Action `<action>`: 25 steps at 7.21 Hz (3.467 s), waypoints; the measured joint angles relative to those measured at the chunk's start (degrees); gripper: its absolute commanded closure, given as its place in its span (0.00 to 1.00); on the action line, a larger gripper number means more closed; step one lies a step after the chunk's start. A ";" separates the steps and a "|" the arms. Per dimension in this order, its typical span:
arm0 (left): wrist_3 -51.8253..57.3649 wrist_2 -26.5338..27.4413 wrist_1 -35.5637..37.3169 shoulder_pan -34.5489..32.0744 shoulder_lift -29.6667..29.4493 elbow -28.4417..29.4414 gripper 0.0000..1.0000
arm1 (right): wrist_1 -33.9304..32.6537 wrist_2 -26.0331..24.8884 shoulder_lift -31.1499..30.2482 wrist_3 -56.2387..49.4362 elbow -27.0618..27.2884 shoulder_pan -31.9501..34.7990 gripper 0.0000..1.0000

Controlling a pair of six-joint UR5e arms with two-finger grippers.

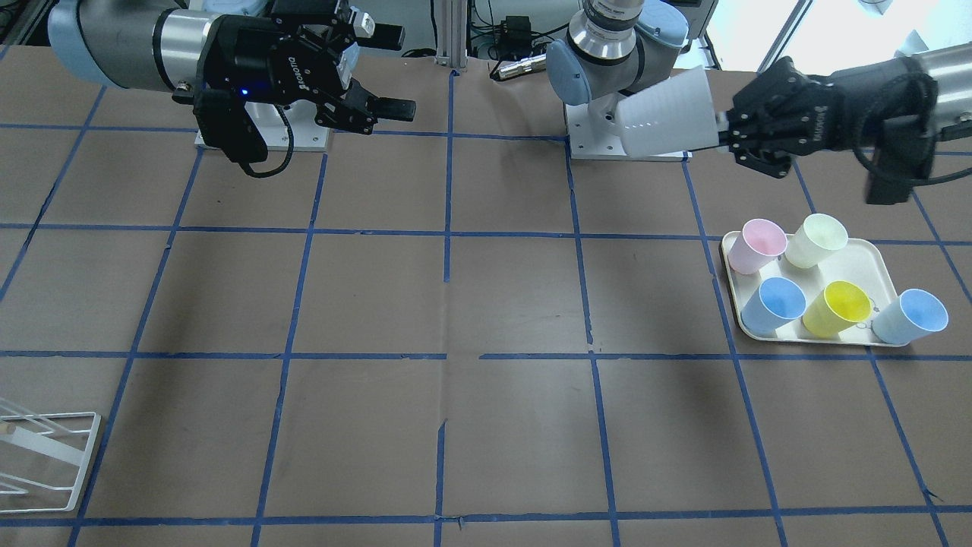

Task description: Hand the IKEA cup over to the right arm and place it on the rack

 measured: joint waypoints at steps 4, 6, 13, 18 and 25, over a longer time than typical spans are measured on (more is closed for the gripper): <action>17.72 -17.09 -10.36 -6.83 0.50 -12.60 1.00 | 0.08 0.03 0.94 0.46 0.03 0.09 0.00; 19.28 -23.26 -11.04 -12.07 0.40 -13.95 1.00 | 0.09 0.03 2.14 0.49 0.06 0.57 0.00; 20.70 -28.35 -12.69 -14.83 0.77 -15.60 1.00 | -0.29 0.17 5.90 0.64 -0.61 4.31 0.04; 20.86 -28.46 -12.70 -14.88 0.57 -15.53 1.00 | -0.12 0.28 6.01 0.99 -1.24 5.97 0.22; 20.93 -28.46 -12.70 -14.88 0.48 -15.59 1.00 | 0.00 0.51 6.35 0.88 -1.48 5.85 0.76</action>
